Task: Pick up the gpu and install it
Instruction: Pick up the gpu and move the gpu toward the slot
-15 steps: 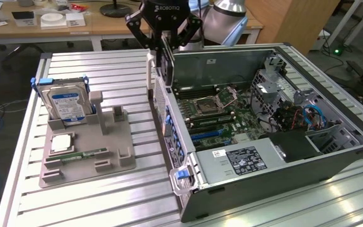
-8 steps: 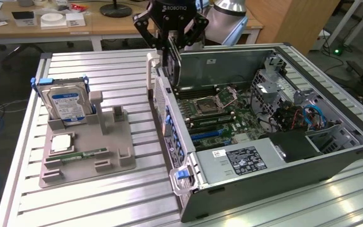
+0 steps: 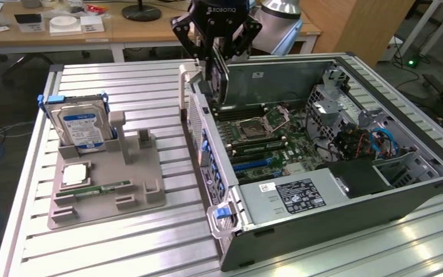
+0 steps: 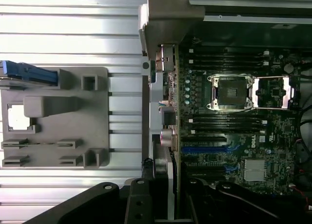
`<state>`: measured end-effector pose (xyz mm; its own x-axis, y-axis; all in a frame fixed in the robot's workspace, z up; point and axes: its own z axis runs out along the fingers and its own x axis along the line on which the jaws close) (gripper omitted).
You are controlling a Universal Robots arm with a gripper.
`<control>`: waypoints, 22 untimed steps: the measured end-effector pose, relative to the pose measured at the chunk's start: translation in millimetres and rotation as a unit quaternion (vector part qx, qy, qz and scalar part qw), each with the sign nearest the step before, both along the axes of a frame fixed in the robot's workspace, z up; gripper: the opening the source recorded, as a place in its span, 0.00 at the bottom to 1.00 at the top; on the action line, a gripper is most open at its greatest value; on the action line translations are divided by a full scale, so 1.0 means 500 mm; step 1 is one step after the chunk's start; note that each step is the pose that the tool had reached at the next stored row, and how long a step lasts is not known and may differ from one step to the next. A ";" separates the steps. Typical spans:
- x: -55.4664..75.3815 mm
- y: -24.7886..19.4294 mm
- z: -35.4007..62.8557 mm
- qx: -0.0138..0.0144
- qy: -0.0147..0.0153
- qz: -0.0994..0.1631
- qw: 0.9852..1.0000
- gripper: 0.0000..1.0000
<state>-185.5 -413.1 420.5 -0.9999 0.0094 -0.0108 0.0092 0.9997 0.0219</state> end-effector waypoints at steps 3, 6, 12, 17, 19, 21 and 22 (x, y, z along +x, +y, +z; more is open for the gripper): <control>0.009 0.0000 0.000 0.000 0.000 0.000 1.000 0.28; 0.018 0.0000 0.000 0.000 0.000 0.000 1.000 0.28; 0.035 0.0000 0.000 0.000 0.000 0.000 1.000 0.28; 0.047 0.0000 -0.001 0.000 0.000 0.000 1.000 0.28; 0.050 0.0000 -0.001 0.000 0.000 0.000 1.000 0.28; 0.054 0.0000 -0.001 0.000 0.000 0.000 1.000 0.28; 0.056 0.0000 -0.001 0.000 0.000 0.000 1.000 0.28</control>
